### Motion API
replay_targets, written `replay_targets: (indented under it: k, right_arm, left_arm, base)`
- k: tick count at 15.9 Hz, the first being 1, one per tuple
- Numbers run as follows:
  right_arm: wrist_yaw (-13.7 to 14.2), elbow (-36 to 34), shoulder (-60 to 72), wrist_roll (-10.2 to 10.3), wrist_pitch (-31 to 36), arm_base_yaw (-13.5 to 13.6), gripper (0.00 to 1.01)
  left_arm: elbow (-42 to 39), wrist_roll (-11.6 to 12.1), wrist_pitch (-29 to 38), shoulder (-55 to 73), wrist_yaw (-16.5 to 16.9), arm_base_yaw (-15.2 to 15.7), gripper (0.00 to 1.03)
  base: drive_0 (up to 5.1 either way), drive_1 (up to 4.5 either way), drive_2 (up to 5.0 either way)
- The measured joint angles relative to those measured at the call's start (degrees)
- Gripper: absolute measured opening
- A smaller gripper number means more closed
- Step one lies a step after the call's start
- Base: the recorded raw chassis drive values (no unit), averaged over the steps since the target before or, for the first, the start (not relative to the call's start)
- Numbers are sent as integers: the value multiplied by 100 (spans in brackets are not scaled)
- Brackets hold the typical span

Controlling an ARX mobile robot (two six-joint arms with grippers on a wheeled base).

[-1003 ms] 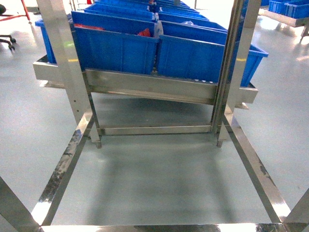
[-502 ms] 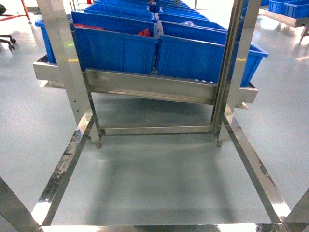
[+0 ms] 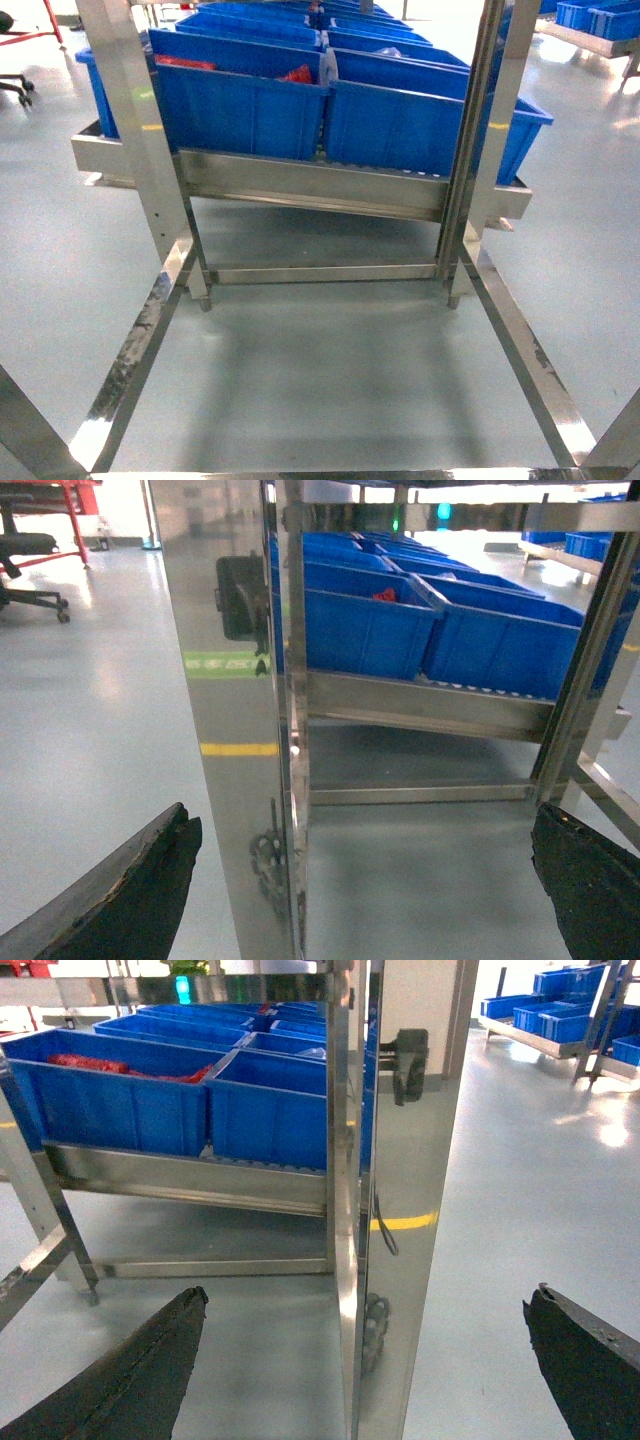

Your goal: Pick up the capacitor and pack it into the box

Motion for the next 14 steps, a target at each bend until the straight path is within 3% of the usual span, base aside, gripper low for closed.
replay_targets:
  k: [14]
  right_arm:
    - [-4, 0, 0, -2, 11, 0, 98]
  left_arm:
    - [0, -2, 24, 0, -4, 0, 98]
  base:
    - [0, 0, 0]
